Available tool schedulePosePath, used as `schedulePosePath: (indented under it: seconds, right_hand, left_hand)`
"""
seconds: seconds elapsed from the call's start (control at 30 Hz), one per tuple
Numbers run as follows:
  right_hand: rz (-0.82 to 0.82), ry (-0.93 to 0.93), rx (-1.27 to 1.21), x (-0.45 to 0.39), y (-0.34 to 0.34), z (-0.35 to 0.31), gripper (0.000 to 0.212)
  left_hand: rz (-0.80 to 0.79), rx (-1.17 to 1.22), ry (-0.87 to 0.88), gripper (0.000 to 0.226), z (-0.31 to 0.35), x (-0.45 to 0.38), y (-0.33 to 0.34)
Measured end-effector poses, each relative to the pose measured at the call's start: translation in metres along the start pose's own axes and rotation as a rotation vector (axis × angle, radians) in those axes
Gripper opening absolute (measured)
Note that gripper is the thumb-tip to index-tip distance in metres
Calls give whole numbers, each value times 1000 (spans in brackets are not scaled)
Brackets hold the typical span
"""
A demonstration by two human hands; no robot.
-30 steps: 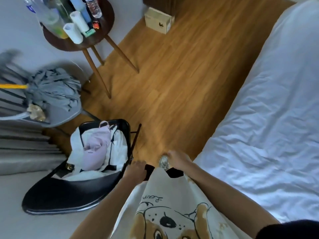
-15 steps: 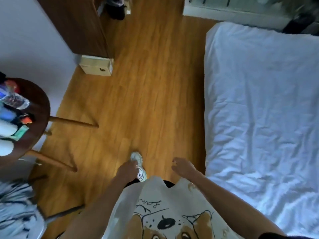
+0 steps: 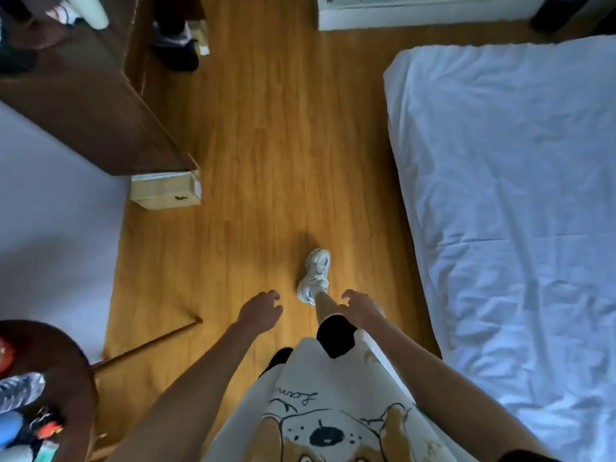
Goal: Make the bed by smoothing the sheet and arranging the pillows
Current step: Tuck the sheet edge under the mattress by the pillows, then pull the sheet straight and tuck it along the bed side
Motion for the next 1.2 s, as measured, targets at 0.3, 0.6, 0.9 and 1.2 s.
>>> schedulePosePath:
  seconds: [0.3,0.6,0.9,1.2]
  right_hand:
    - [13,-48,-111,-161,-196,-71,38]
    - [78,-96,-163,-256,-352,-97,43]
    - [78,59,-144,-363,-486,-74,41]
    - [131,130,-165,-457,-654,-76,34]
  left_hand:
    - [-19,49,-138,39,64,-149,-154]
    - [11,45,-141,35,170,-279,-294]
    - [-78,-59,35,38,318,-438,-381]
    - [-123,-143,176,41,455,-561,-493]
Point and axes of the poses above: each hand's wrist, its own x-axis away from the middle knuckle, its own y-axis out of the palm, z = x × y, the point moved 5 cm from there along -x, towards the middle knuckle, and after that the axes turned 2 degrees about -y, right-handed, at the moved point
